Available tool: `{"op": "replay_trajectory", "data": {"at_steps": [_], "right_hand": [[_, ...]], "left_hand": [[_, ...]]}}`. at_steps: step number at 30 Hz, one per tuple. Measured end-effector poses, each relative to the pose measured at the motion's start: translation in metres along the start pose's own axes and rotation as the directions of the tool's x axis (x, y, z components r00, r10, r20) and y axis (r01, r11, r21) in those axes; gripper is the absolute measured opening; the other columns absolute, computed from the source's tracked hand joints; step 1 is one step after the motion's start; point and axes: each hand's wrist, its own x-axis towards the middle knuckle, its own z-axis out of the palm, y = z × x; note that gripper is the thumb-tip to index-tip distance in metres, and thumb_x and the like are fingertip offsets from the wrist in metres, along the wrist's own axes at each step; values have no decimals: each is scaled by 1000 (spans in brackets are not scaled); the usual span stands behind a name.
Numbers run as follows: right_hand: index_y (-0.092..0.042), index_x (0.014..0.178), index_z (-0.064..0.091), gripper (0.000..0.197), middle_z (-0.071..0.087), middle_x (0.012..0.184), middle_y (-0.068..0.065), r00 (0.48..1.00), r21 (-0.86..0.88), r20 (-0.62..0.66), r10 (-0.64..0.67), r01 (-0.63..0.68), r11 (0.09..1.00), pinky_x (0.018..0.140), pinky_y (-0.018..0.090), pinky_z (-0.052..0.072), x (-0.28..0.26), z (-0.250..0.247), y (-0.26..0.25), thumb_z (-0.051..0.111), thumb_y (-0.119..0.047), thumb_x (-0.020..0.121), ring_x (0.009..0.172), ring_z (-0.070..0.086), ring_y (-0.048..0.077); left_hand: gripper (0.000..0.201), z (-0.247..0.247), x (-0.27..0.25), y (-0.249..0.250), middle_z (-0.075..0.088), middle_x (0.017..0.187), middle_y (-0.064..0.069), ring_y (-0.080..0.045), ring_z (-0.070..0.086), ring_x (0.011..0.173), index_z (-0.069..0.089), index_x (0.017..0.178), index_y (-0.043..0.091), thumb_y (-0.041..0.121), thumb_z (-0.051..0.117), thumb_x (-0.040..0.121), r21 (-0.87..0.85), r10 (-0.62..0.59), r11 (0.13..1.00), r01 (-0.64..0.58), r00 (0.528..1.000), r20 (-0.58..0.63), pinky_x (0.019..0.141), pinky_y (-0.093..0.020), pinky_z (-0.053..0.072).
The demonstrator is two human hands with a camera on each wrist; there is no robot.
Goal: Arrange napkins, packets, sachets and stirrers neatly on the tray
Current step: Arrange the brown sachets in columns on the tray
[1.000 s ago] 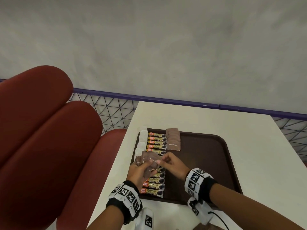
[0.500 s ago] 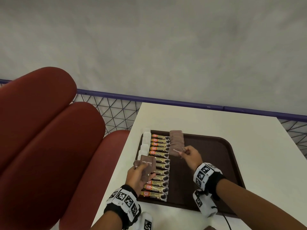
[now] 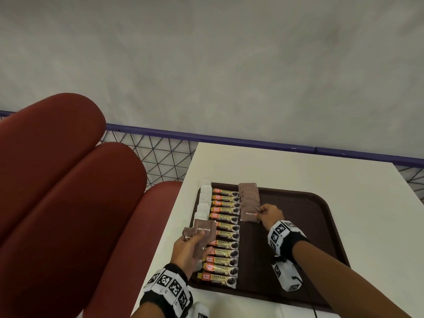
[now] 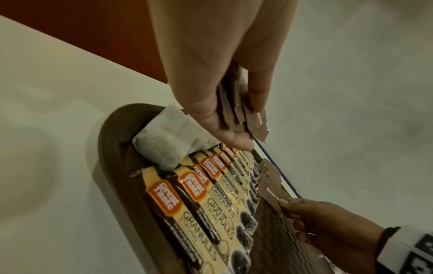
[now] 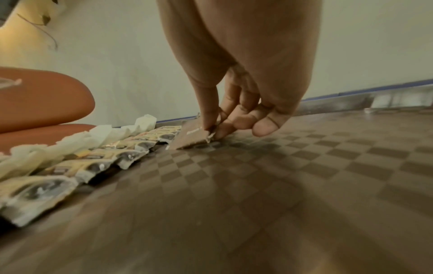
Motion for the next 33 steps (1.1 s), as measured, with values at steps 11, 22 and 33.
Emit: {"op": "replay_trajectory", "data": {"at_steps": [11, 22, 33], "right_hand": [[-11, 103, 55, 24, 56, 111, 18, 998, -168, -55, 17, -26, 985, 90, 38, 49, -2, 3, -4, 62, -27, 86, 101, 57, 34], [-10, 107, 50, 30, 59, 102, 9, 989, -27, -126, -82, 79, 996, 83, 36, 44, -25, -5, -1, 60, -31, 87, 105, 54, 30], [-11, 109, 57, 23, 54, 87, -13, 909, 353, 131, -397, 331, 875, 68, 5, 39, -87, 3, -26, 53, -27, 93, 88, 53, 7]], "left_hand": [[8, 2, -1, 4, 68, 109, -18, -27, 66, 95, 56, 94, 8, 5, 59, 88, -19, -6, 1000, 6, 1000, 7, 82, -43, 53], [25, 11, -10, 5, 65, 112, -22, -30, 63, 100, 59, 111, -1, 3, 61, 86, 33, 60, 998, -60, 998, 12, 78, -39, 55], [23, 21, -18, -4, 67, 105, -18, -24, 66, 90, 58, 106, 2, 3, 64, 84, 83, 91, 992, -93, 995, 32, 59, -27, 58]]}}
